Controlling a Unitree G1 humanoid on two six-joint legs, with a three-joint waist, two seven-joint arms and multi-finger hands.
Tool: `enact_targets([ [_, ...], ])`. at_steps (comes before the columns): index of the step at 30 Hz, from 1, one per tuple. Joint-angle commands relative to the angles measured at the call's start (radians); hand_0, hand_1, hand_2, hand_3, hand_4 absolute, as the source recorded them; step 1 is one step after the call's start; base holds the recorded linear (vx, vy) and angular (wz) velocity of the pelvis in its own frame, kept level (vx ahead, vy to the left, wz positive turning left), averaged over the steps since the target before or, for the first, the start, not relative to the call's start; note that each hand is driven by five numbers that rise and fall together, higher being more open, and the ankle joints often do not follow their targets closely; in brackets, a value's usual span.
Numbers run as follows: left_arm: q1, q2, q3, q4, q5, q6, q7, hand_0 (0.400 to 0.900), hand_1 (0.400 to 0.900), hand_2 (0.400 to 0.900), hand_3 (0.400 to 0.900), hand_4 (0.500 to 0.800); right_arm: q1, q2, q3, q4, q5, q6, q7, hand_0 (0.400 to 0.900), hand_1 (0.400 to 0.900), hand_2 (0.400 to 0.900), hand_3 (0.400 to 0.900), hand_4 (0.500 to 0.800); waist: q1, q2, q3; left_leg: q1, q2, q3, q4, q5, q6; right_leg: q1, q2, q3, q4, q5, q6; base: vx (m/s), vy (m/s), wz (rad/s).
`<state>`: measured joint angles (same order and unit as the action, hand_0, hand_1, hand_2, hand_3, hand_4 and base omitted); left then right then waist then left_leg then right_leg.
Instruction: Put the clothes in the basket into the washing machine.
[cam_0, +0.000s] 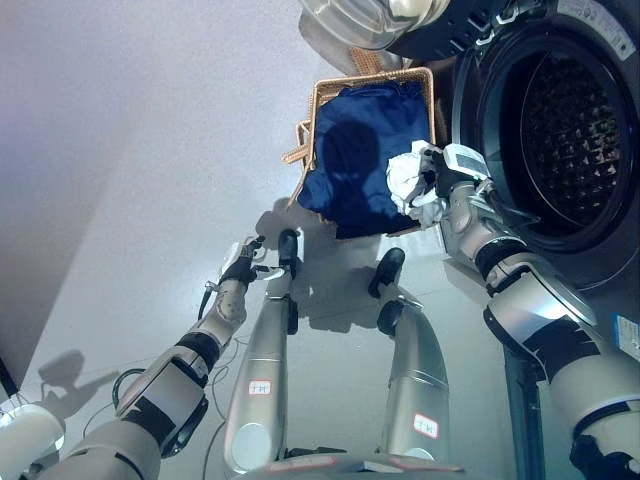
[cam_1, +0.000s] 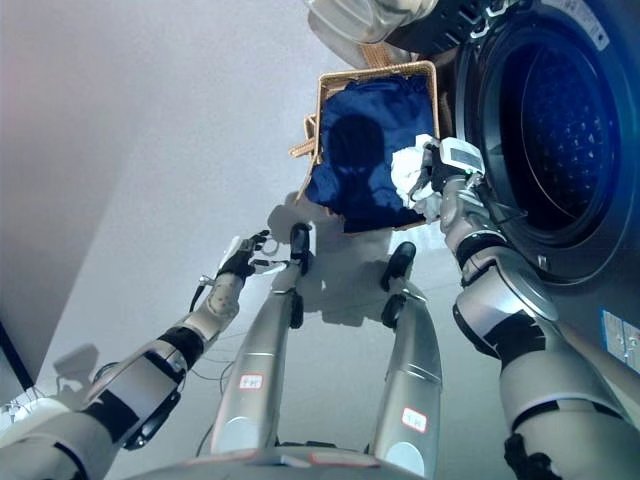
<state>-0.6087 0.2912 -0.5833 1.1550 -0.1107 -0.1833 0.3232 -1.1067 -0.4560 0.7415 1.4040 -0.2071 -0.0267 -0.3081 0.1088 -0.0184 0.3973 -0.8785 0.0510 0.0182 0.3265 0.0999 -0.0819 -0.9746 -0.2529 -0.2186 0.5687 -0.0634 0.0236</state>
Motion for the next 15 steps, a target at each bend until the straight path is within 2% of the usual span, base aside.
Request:
enact_targets([
  [1,0.059,0.018,0.028,-0.012,-0.022,-0.028,0.037,0.9,0.9,0.9,0.9,0.8,0.005,-0.065,0.012,0.025,0.026,-0.008,-0.051,0.9,0.9,0.9,0.9,0.8,0.003,0.037,-0.03,-0.095,-0.006,-0.036,0.127,-0.122,-0.005,-0.008,0.027,0.023,0.053,-0.046,0.029,0.0,0.0,0.0],
  [3,0.067,0.02,0.03,-0.024,-0.021,-0.029,0.036,0.9,0.9,0.9,0.9,0.8,0.014,-0.063,0.015,0.028,0.025,-0.008,-0.049,0.9,0.9,0.9,0.9,0.8,0.005,0.04,-0.033,-0.112,-0.009,-0.04,0.157,-0.132,-0.004,-0.023,0.029,0.027,0.075,-0.056,0.023,-0.03,-0.002,0.0],
  [5,0.075,0.028,0.04,-0.055,-0.018,-0.035,0.039,0.9,0.9,0.9,0.9,0.8,0.041,-0.056,0.013,0.019,0.028,-0.013,-0.053,0.9,0.9,0.9,0.9,0.8,0.005,0.048,-0.036,-0.18,-0.016,-0.047,0.264,-0.172,0.001,-0.087,0.027,0.039,0.161,-0.086,0.01,-0.08,0.012,-0.03],
  [10,0.066,0.031,0.06,-0.041,-0.023,-0.033,0.049,0.9,0.9,0.9,0.9,0.8,0.061,-0.021,0.019,0.003,0.041,-0.022,-0.068,0.9,0.9,0.9,0.9,0.8,0.008,0.046,-0.055,-0.291,-0.022,-0.06,0.412,-0.231,0.008,-0.18,0.027,0.045,0.267,-0.133,-0.004,-0.04,0.01,-0.02],
  [15,0.05,0.042,0.055,-0.057,-0.038,-0.04,0.052,0.9,0.9,0.9,0.9,0.8,0.04,-0.016,0.018,-0.001,0.072,-0.031,-0.081,0.9,0.9,0.9,0.9,0.8,0.022,0.031,-0.055,-0.364,-0.028,-0.079,0.448,-0.239,0.01,-0.23,0.021,0.024,0.3,-0.154,-0.009,-0.02,-0.021,0.16],
])
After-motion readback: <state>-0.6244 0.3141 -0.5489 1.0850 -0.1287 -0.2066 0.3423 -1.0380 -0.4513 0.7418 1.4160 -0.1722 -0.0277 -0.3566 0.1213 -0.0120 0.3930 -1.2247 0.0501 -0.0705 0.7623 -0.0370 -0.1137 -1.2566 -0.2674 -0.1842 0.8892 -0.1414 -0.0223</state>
